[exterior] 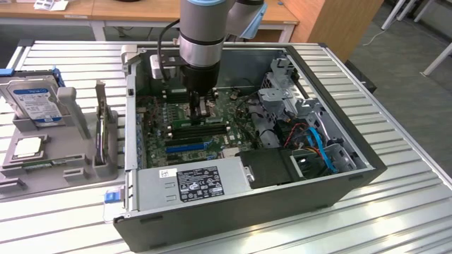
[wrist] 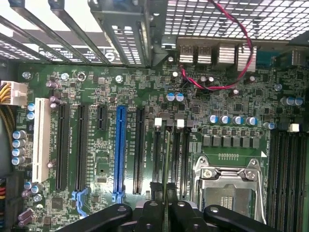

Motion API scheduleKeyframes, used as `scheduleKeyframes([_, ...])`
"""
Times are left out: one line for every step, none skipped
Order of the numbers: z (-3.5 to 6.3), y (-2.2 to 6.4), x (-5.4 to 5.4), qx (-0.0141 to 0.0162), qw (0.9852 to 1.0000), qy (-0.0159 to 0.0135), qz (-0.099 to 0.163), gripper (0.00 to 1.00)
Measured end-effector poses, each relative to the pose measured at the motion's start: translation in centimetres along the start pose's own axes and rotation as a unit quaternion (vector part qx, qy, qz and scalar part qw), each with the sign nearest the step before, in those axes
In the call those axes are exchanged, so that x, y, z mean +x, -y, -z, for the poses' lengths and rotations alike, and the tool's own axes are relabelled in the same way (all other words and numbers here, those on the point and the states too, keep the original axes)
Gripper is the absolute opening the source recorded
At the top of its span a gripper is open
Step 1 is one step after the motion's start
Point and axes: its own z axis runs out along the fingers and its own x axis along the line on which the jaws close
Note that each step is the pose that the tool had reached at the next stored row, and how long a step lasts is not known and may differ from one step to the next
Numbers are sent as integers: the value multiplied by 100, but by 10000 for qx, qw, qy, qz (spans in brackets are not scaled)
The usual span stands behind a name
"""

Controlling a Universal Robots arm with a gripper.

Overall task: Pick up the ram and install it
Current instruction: 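Insert the ram into the slot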

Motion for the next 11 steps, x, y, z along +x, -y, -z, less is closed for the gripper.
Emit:
scheduleKeyframes([0,0,2,0,10000,0,38,13])
scheduleKeyframes([0,0,2,0,10000,0,52,13])
scheduleKeyframes([0,0,2,1,10000,0,53,13])
scheduleKeyframes([0,0,2,0,10000,0,53,13])
scheduleKeyframes([0,0,2,1,10000,-1,54,13])
scheduleKeyframes([-1,0,3,1,10000,-1,53,13])
scheduleKeyframes([-2,0,3,1,10000,-1,49,13])
scheduleKeyframes([-5,0,4,1,10000,-1,46,13])
scheduleKeyframes([-7,0,7,2,10000,-1,46,13])
scheduleKeyframes([-9,1,14,2,10000,0,47,13])
scheduleKeyframes([-8,0,20,2,10000,-1,46,13])
